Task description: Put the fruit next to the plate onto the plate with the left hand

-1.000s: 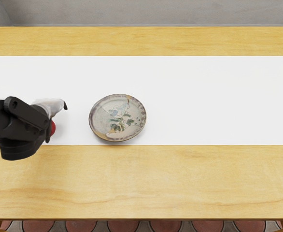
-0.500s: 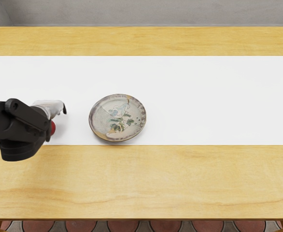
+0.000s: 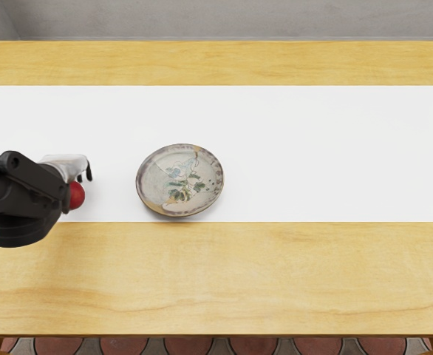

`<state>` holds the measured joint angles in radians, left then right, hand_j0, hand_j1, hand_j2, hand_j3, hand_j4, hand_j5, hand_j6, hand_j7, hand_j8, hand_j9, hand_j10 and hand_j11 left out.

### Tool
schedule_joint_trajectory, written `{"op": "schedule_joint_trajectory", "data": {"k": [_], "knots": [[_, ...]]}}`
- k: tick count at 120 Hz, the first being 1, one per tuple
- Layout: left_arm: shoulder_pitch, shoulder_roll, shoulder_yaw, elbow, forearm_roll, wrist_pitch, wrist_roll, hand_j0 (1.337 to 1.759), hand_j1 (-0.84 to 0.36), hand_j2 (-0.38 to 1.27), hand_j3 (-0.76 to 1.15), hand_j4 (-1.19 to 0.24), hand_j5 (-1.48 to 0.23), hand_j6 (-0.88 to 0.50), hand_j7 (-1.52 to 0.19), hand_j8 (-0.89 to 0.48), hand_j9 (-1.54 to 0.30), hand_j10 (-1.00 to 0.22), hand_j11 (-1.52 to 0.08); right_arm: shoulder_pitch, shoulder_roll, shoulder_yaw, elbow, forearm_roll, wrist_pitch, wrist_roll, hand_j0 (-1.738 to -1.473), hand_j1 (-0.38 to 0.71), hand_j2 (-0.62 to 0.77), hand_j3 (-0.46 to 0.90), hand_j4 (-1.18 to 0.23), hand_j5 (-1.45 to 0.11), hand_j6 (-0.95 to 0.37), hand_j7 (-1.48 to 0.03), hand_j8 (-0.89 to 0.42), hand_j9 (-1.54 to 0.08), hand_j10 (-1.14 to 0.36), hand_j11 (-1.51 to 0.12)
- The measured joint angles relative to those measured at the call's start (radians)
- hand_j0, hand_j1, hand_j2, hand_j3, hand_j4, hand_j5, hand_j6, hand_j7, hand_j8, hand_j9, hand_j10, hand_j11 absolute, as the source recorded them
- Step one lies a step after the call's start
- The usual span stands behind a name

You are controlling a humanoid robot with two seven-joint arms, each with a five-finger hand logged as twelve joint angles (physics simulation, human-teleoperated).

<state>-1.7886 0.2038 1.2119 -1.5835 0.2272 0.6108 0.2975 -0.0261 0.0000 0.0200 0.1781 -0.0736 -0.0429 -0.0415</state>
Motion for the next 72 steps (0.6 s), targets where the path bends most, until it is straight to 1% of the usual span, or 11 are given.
{"op": "schedule_joint_trajectory", "data": {"k": [29,35,38,48,51,52,53,57,58,68,72], "knots": [[0.01,0.0,0.006,0.01,0.001,0.0,0.0,1.657,-0.24,0.13,0.0,-0.51,-0.67,-0.5,-0.67,-0.51,-0.67,-0.51,-0.67,0.0,0.0,0.0,0.0,0.0,0.0,0.0,-1.658,-0.32,-0.01,0.0,-0.03,-0.03,-0.03,-0.03,-0.03,-0.03,-0.03,-0.03],[0.014,0.0,0.006,0.012,0.002,0.001,0.0,1.657,-0.25,0.18,0.0,-0.54,-0.67,-0.51,-0.69,-0.52,-0.69,-0.53,-0.69,0.0,0.0,0.0,0.0,0.0,0.0,0.0,-1.658,-0.32,-0.01,0.0,-0.03,-0.03,-0.03,-0.03,-0.03,-0.03,-0.03,-0.03],[0.014,0.0,0.006,0.013,0.003,0.001,0.0,1.657,-0.26,0.21,0.0,-0.55,-0.69,-0.49,-0.71,-0.53,-0.71,-0.54,-0.71,0.0,0.0,0.0,0.0,0.0,0.0,0.0,-1.658,-0.32,-0.01,0.0,-0.03,-0.03,-0.03,-0.03,-0.03,-0.03,-0.03,-0.03],[0.018,-0.001,0.006,0.014,0.003,0.001,0.0,1.655,-0.29,0.23,0.0,-0.59,-0.74,-0.46,-0.76,-0.48,-0.76,-0.57,-0.76,0.0,0.0,0.0,0.0,0.0,0.0,0.0,-1.658,-0.32,-0.01,0.0,-0.03,-0.03,-0.03,-0.03,-0.03,-0.03,-0.03,-0.03],[0.019,-0.001,0.006,0.014,0.003,0.001,0.001,1.654,-0.32,0.29,0.0,-0.6,-0.76,-0.44,-0.78,-0.46,-0.79,-0.59,-0.79,0.0,0.0,0.0,0.0,0.0,0.0,0.0,-1.658,-0.32,-0.01,0.0,-0.03,-0.03,-0.03,-0.03,-0.03,-0.03,-0.03,-0.03],[0.019,-0.001,0.006,0.014,0.003,0.001,0.001,1.654,-0.34,0.33,0.0,-0.61,-0.76,-0.43,-0.79,-0.45,-0.8,-0.59,-0.8,0.0,0.0,0.0,0.0,0.0,0.0,0.0,-1.658,-0.32,-0.01,0.0,-0.03,-0.03,-0.03,-0.03,-0.03,-0.03,-0.03,-0.03],[0.02,-0.001,0.006,0.014,0.003,0.001,0.001,1.653,-0.36,0.42,0.0,-0.6,-0.78,-0.42,-0.81,-0.43,-0.81,-0.59,-0.81,0.0,0.0,0.0,0.0,0.0,0.0,0.0,-1.658,-0.32,-0.01,0.0,-0.03,-0.03,-0.03,-0.03,-0.03,-0.03,-0.03,-0.03],[0.02,-0.001,0.006,0.014,0.002,0.0,0.001,1.652,-0.39,0.39,0.0,-0.57,-0.82,-0.38,-0.84,-0.4,-0.85,-0.62,-0.85,0.0,0.0,0.0,0.0,0.0,0.0,0.0,-1.658,-0.32,-0.01,0.0,-0.03,-0.03,-0.03,-0.03,-0.03,-0.03,-0.03,-0.03],[0.02,-0.001,0.006,0.014,0.001,0.0,0.001,1.652,-0.4,0.38,0.0,-0.56,-0.83,-0.37,-0.85,-0.39,-0.86,-0.65,-0.86,0.0,0.0,0.0,0.0,0.0,0.0,0.0,-1.658,-0.32,-0.01,0.0,-0.03,-0.03,-0.03,-0.03,-0.03,-0.03,-0.03,-0.03],[0.02,-0.001,0.005,0.015,0.001,-0.003,0.002,1.648,-0.41,0.37,0.0,-0.5,-0.95,-0.3,-0.96,-0.32,-0.96,-0.6,-0.96,0.0,0.0,0.0,0.0,0.0,0.0,0.0,-1.658,-0.32,-0.01,0.0,-0.03,-0.03,-0.03,-0.03,-0.03,-0.03,-0.03,-0.03],[0.02,-0.001,0.005,0.015,0.0,-0.004,0.001,1.647,-0.43,0.41,0.0,-0.46,-1.0,-0.27,-0.99,-0.3,-0.99,-0.58,-1.0,0.0,0.0,0.0,0.0,0.0,0.0,0.0,-1.658,-0.32,-0.01,0.0,-0.03,-0.03,-0.03,-0.03,-0.03,-0.03,-0.03,-0.03]]}}
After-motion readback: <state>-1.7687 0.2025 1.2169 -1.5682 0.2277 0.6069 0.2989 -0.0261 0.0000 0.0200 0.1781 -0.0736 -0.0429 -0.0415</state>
